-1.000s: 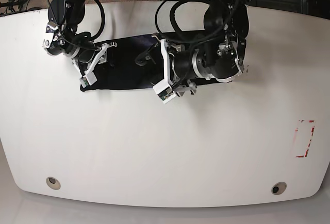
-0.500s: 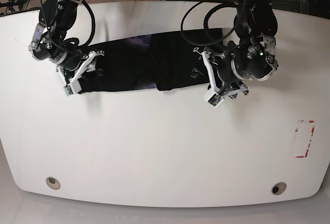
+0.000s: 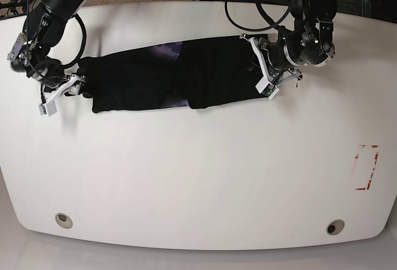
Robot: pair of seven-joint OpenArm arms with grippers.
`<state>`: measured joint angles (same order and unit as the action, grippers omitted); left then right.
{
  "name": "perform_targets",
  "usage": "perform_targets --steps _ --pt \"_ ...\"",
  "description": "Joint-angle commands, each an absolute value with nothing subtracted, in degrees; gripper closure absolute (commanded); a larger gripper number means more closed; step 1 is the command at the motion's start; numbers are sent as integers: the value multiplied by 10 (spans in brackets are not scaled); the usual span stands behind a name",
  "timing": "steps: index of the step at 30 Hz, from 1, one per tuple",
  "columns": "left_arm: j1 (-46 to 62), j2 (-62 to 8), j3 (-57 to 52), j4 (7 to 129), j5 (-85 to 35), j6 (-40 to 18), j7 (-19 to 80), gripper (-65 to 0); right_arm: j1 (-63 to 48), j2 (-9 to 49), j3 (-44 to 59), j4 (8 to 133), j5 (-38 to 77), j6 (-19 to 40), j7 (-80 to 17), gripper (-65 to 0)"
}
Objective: Fold the T-shirt properly
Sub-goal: 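Bring the left gripper to the strip's middle and grasp it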
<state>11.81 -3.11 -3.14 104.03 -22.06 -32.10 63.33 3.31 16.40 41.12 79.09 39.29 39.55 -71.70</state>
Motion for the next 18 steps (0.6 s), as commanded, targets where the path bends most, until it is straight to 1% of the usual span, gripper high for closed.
perform_targets --steps 1,4,16,17,18 --pt "114 -31 -31 1035 -229 -321 621 -61 40 179 412 782 408 400 -701 -431" --pt "111 -31 -30 1012 -229 -321 621 -61 38 177 402 782 411 400 -696 -434" --pt "96 -46 -32 1004 -229 -321 621 -61 7 115 345 785 409 400 -692 -428" --pt "95 -46 -32 1004 -229 -321 621 -61 7 110 345 785 409 400 -692 -425" --pt "95 -46 -32 1004 -229 -321 621 -61 7 103 345 785 409 400 -692 -404"
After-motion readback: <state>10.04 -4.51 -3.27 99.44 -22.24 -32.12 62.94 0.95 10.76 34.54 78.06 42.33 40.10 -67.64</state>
